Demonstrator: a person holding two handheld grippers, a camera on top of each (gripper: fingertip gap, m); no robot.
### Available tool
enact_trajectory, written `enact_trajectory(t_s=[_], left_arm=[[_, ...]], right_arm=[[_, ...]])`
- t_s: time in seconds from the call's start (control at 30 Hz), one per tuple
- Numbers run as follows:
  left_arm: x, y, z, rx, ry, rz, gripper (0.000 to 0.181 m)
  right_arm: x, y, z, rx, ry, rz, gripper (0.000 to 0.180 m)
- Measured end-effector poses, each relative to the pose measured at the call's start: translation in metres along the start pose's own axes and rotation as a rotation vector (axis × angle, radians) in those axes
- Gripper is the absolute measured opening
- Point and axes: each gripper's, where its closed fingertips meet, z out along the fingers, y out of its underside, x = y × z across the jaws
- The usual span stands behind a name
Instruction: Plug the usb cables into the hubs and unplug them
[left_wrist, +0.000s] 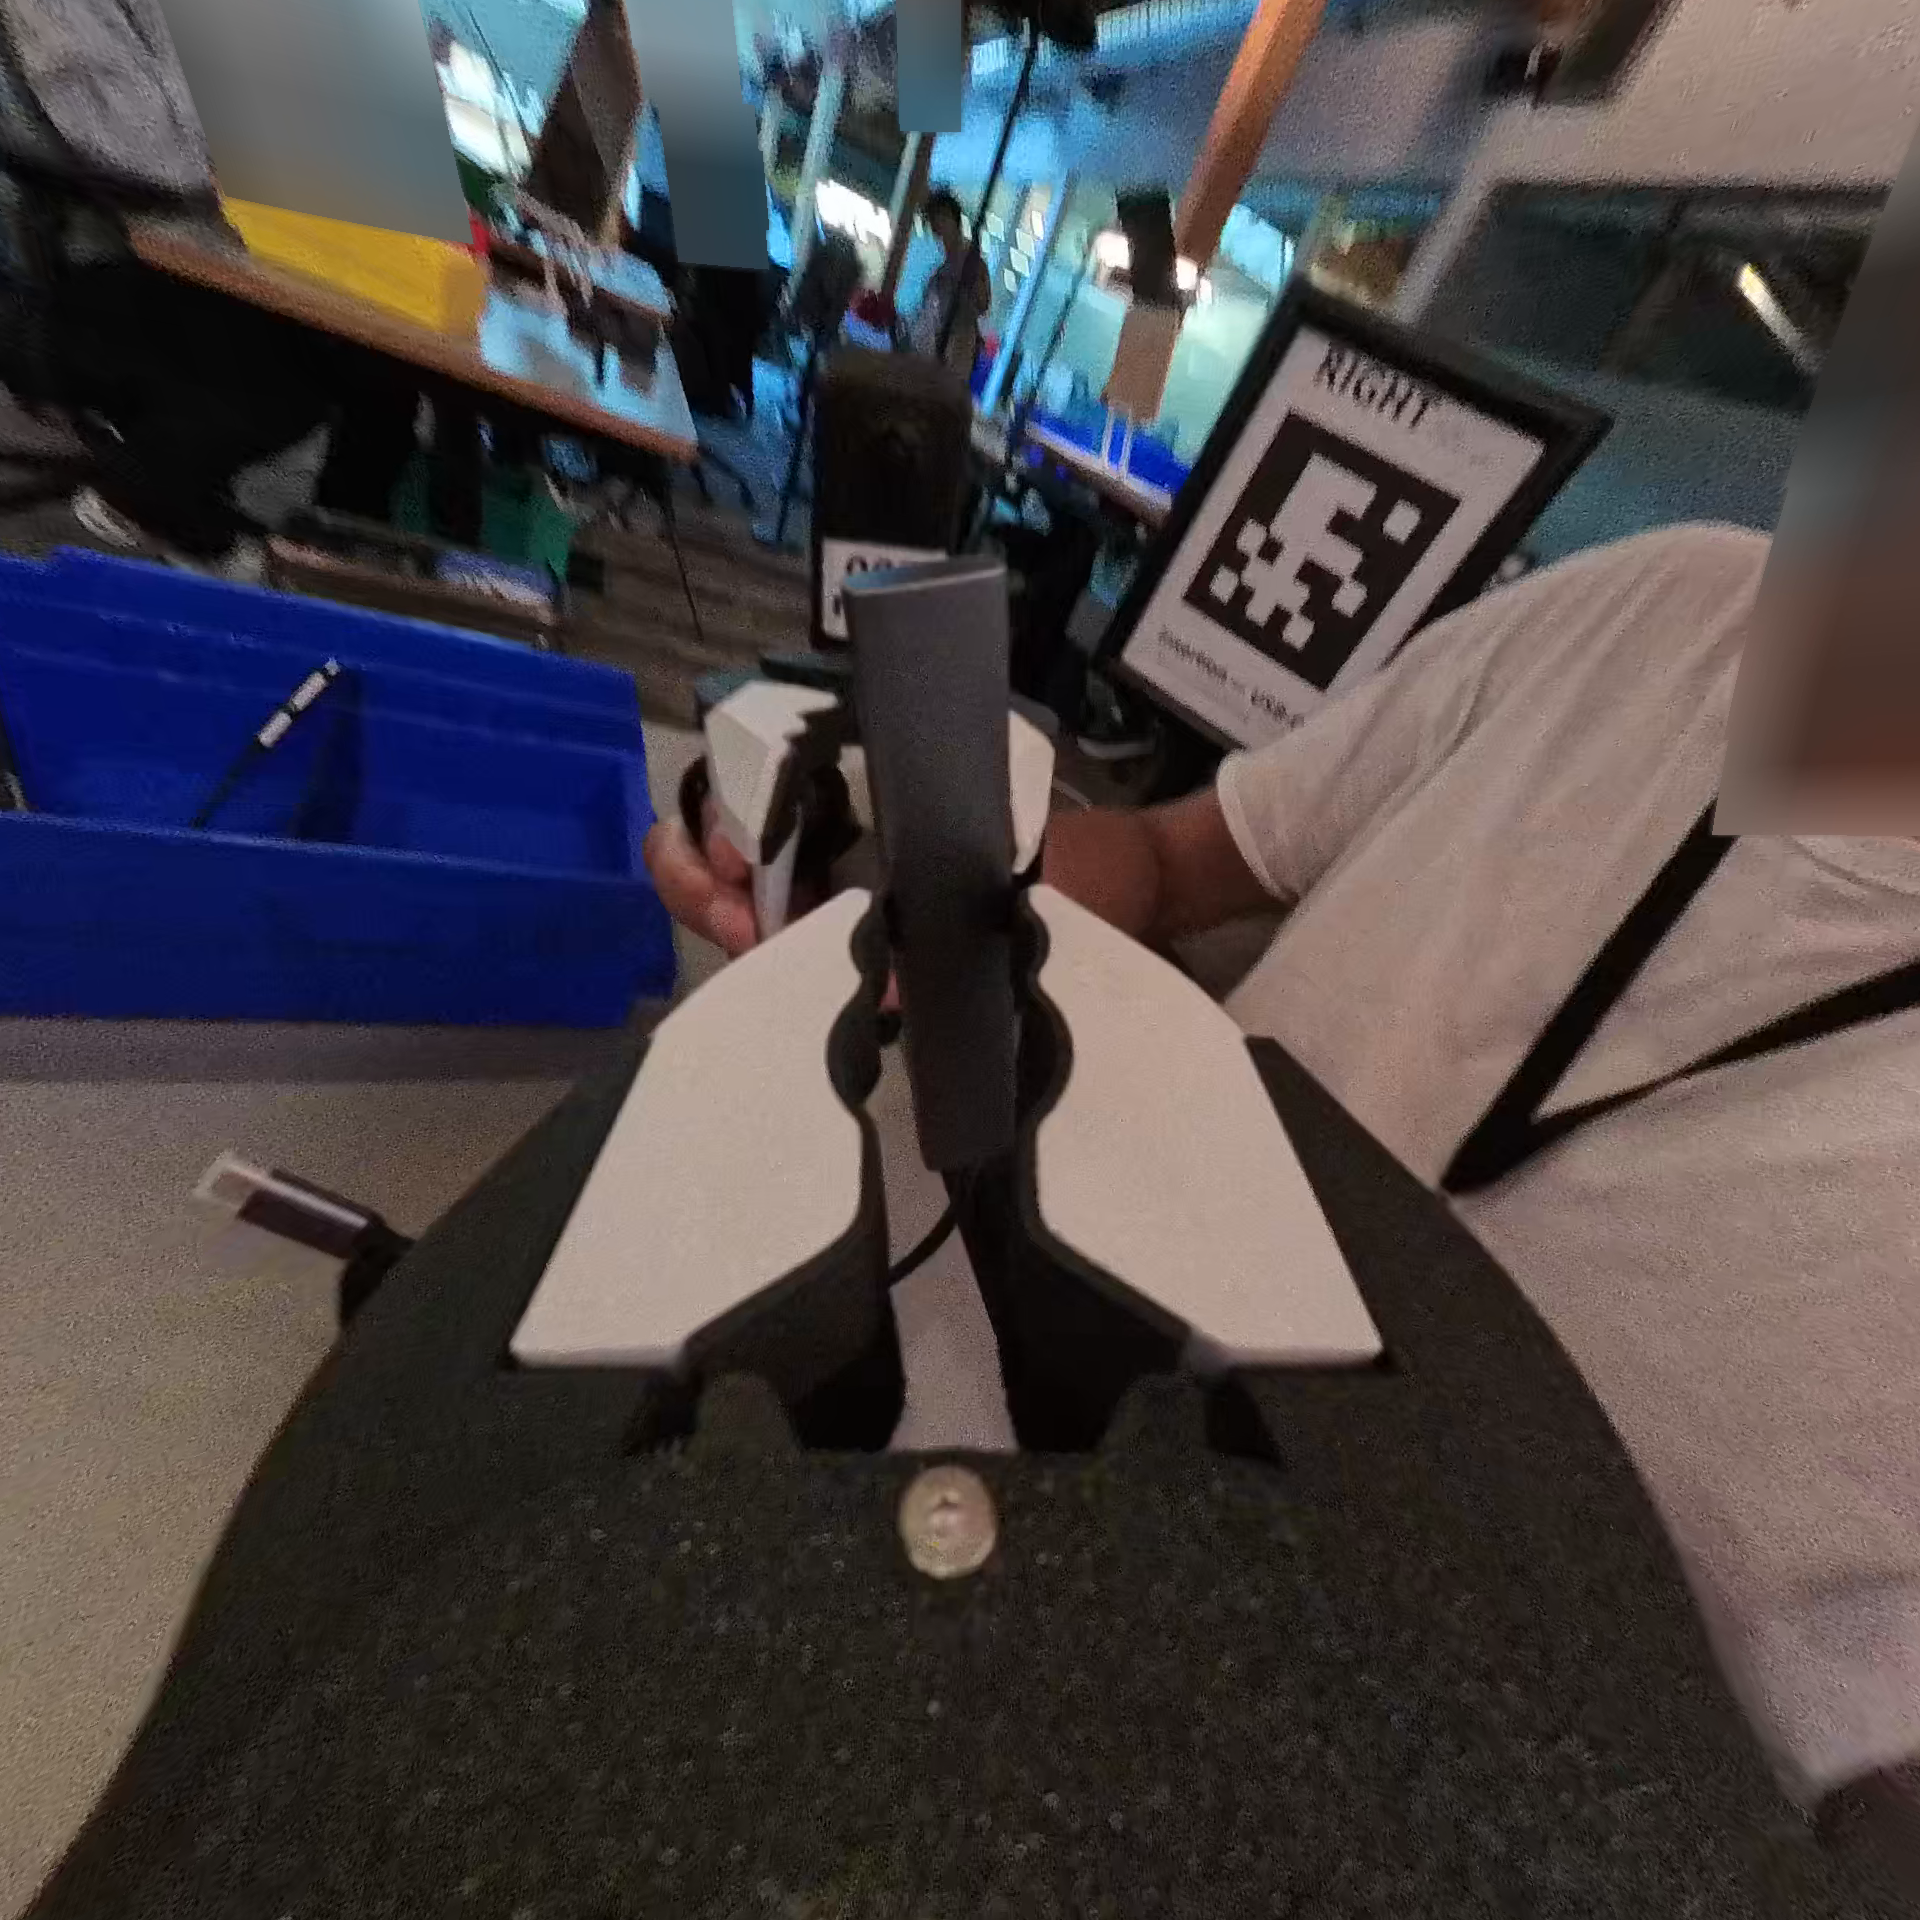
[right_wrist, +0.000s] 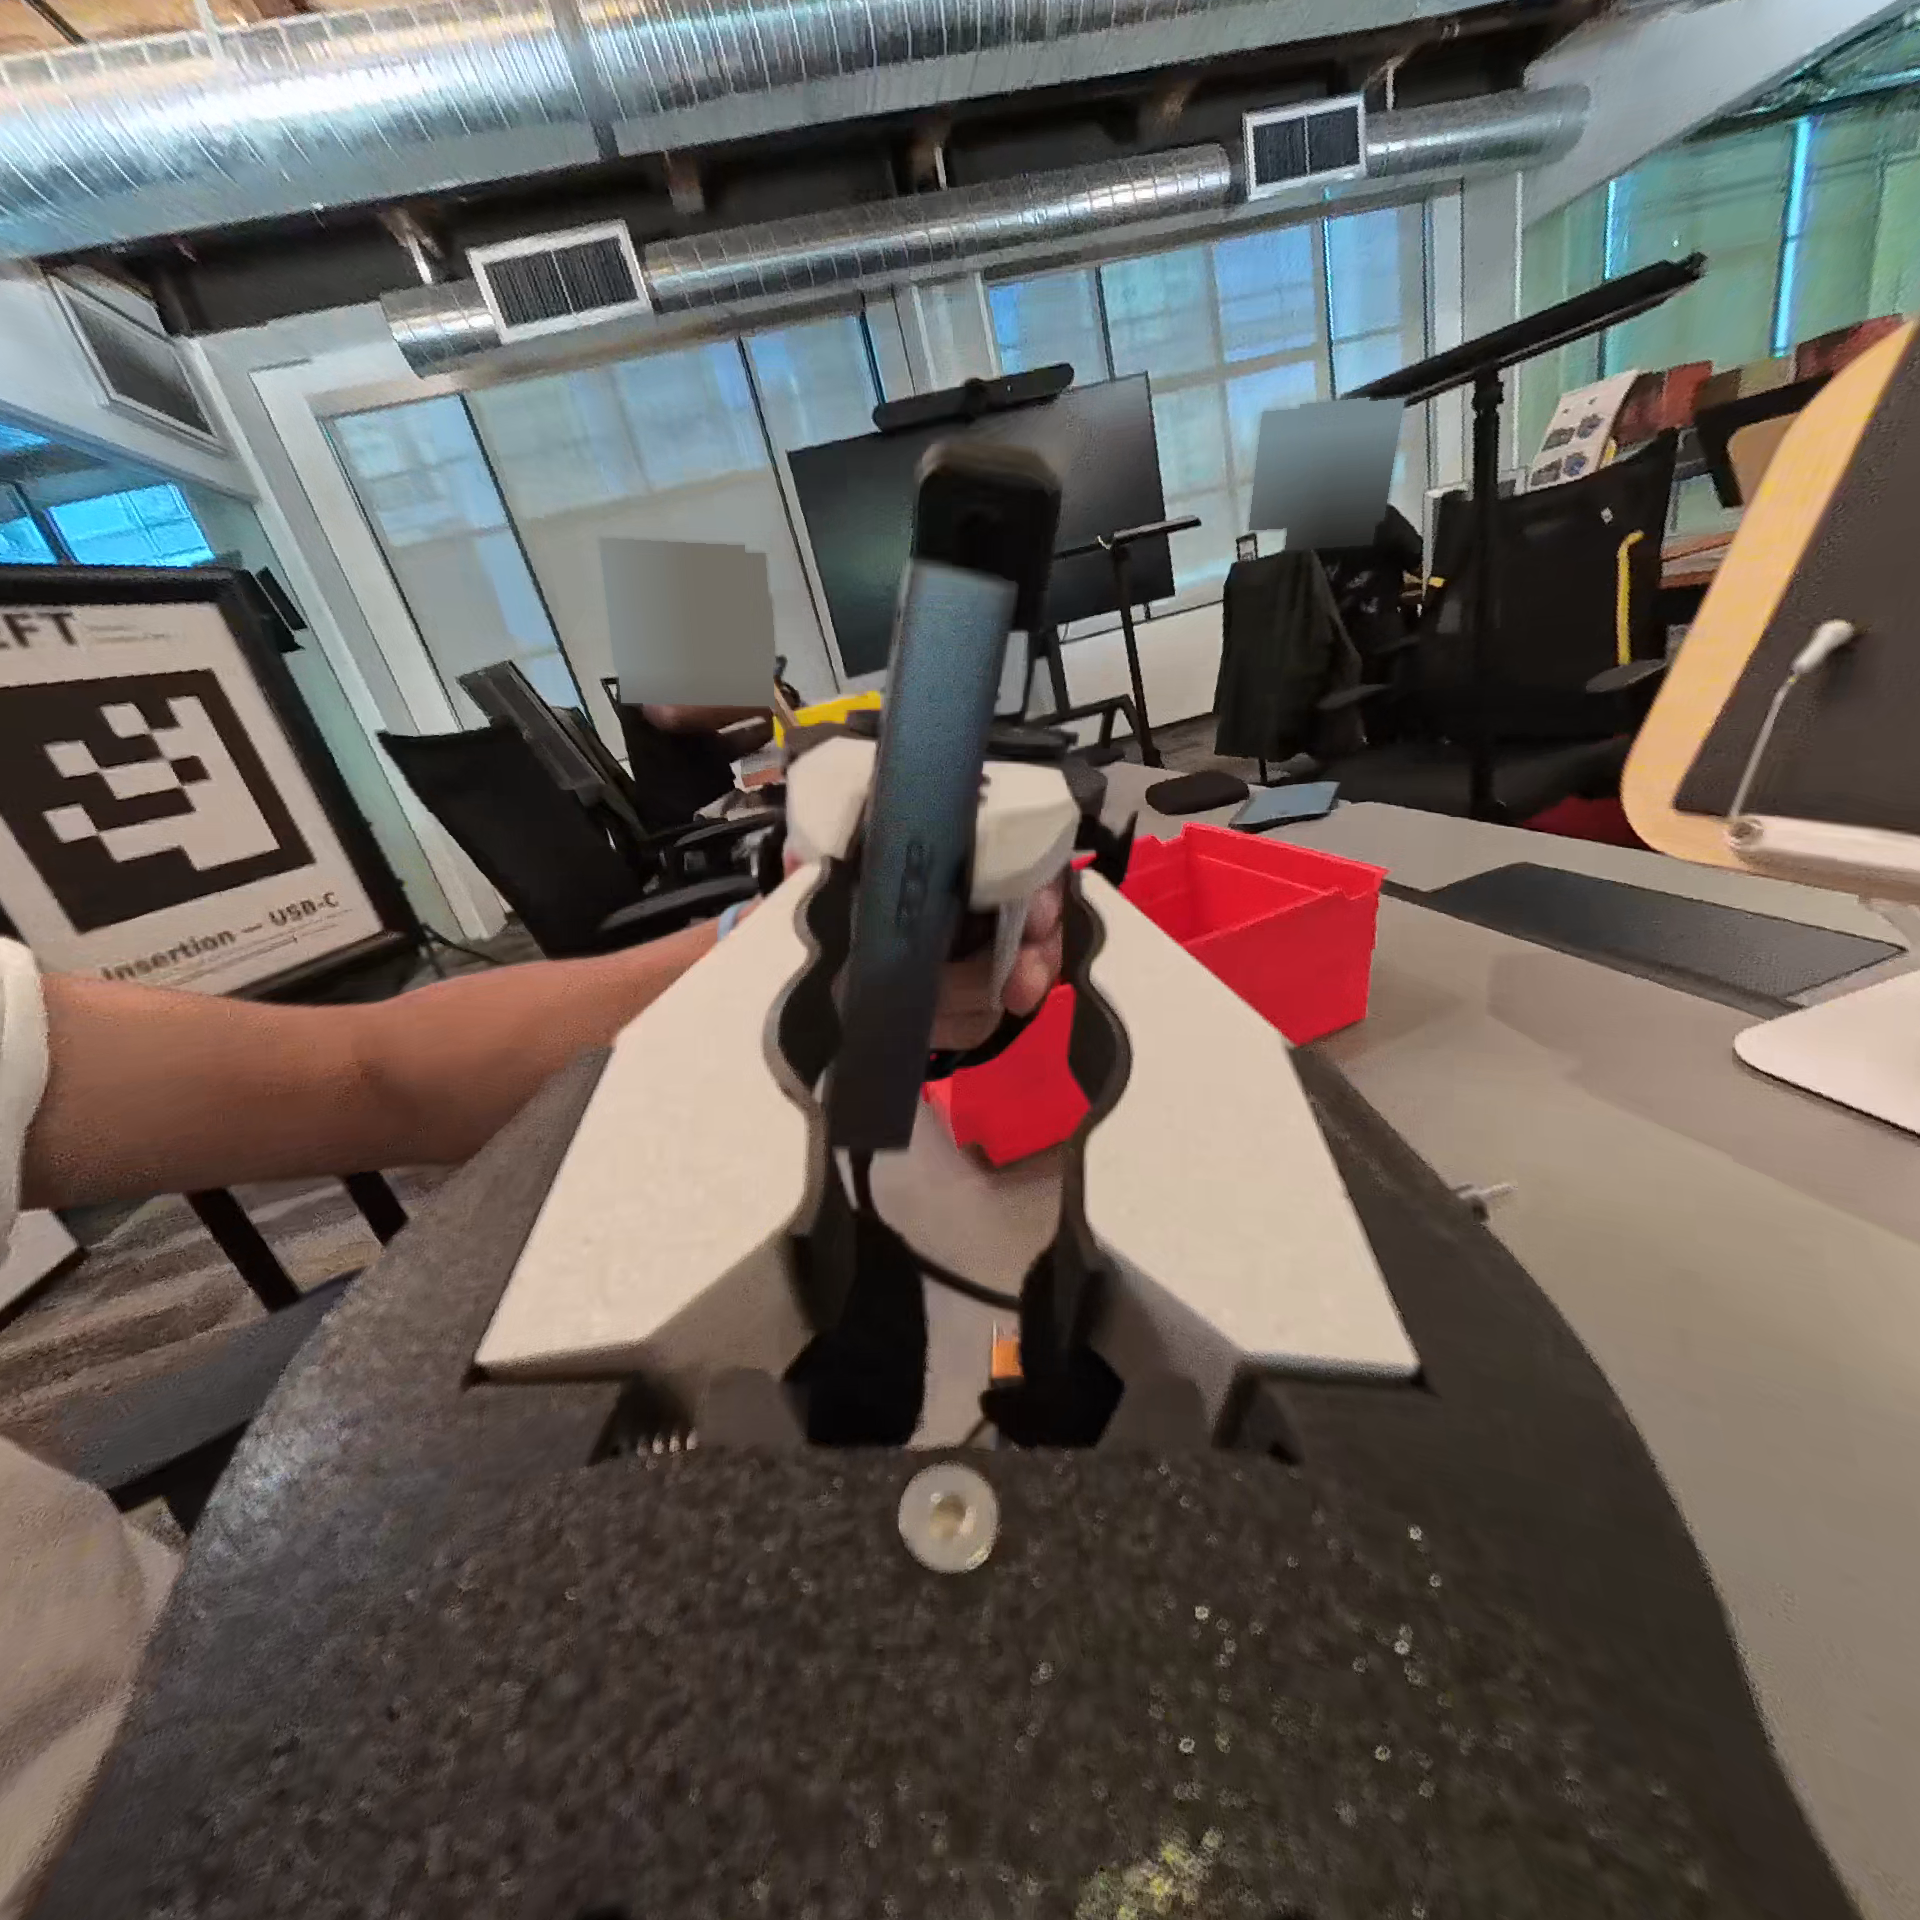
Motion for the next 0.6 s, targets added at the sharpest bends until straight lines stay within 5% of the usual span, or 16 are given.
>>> enact_trajectory(t_s=[0.13,0.3,0.4,0.5,0.6], left_arm=[[-0.016,-0.017,-0.021,0.402,-0.135,-0.031,0.022],[-0.036,0.002,-0.021,0.530,-0.333,-0.064,0.022],[-0.039,0.013,-0.021,0.512,-0.404,-0.047,0.022],[-0.033,0.037,-0.030,0.321,-0.464,0.102,0.023],[-0.022,0.055,-0.037,0.145,-0.520,0.366,0.046]], right_arm=[[0.004,0.030,-0.015,-0.121,0.079,-0.109,0.038],[0.016,0.066,0.001,-0.294,0.311,-0.372,0.029],[0.027,0.073,0.002,-0.341,0.396,-0.472,0.010],[0.029,0.076,-0.005,-0.454,0.308,-0.622,0.008],[0.028,0.077,-0.017,-0.532,0.209,-0.758,0.008]])
